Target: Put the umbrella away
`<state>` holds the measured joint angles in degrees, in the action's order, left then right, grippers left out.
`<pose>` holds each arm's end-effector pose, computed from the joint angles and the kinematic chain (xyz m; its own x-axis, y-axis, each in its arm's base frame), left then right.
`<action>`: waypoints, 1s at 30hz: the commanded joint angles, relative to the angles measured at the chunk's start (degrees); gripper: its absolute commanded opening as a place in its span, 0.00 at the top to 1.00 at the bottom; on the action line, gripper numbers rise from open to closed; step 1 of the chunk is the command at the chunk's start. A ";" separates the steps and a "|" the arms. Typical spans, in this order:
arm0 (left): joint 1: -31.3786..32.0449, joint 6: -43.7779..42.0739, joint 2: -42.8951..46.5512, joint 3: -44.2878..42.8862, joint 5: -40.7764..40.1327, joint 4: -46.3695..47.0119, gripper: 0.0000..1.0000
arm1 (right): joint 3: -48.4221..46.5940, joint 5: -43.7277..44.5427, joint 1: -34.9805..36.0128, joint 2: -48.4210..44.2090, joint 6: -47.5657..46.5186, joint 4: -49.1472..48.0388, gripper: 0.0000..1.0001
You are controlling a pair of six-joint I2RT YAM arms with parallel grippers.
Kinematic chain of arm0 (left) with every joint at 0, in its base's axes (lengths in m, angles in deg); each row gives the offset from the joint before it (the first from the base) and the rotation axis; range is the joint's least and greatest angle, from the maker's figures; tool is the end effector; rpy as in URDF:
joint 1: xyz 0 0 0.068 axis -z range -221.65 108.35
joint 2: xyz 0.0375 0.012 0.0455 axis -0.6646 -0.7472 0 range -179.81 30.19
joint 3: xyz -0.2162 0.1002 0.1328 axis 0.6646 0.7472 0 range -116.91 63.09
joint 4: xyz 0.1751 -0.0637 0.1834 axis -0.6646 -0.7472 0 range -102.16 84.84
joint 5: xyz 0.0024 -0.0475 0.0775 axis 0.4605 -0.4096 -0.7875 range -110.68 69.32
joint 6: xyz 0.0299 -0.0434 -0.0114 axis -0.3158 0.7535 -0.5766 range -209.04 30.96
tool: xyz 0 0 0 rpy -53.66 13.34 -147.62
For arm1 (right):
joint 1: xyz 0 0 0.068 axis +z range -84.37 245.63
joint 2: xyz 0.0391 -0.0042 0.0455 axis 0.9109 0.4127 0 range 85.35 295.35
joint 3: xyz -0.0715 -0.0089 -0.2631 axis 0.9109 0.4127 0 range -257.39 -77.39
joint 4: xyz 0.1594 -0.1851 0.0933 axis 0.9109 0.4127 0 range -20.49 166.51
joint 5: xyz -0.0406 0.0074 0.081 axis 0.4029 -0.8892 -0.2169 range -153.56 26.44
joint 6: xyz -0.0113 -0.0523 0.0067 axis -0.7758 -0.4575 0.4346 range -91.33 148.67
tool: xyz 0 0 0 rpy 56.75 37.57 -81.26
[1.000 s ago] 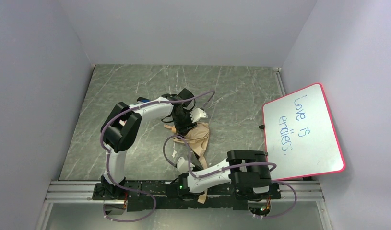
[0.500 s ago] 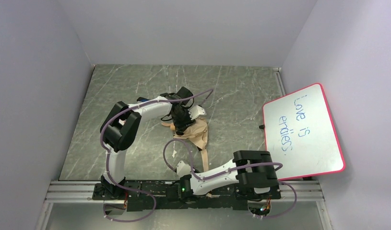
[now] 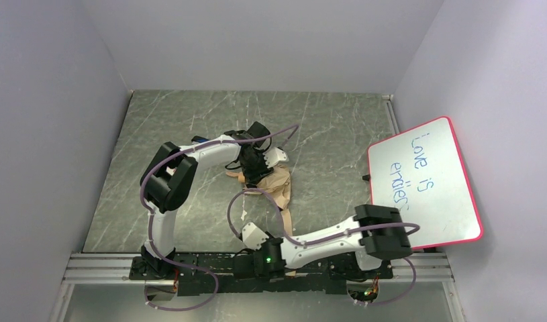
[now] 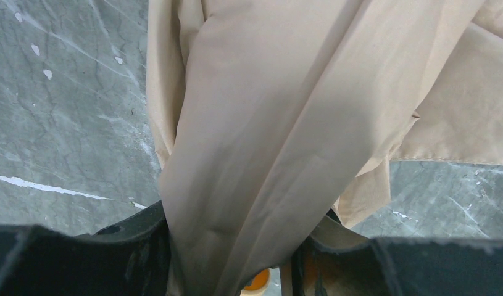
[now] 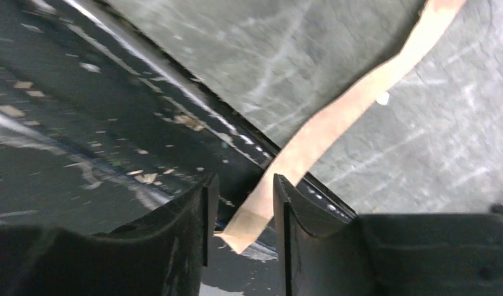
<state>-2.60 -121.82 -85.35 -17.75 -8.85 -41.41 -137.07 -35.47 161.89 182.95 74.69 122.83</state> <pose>0.3098 -0.2608 0.1585 -0.2552 0.8894 -0.3793 0.9595 0.2812 0.0137 -0.0142 0.2829 0.1665 -0.5544 -0.7667 -0.3238 -0.6867 0.6412 -0.3425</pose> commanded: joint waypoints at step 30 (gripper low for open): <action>-0.49 -1.02 -2.84 2.97 -11.75 3.55 0.95 | 25.98 -20.48 -44.83 -30.63 -7.99 -34.53 0.46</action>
<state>-2.41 -121.58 -85.09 -17.21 -11.03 -39.94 -112.33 -51.20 118.53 150.97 69.01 94.38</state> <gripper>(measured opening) 0.464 0.535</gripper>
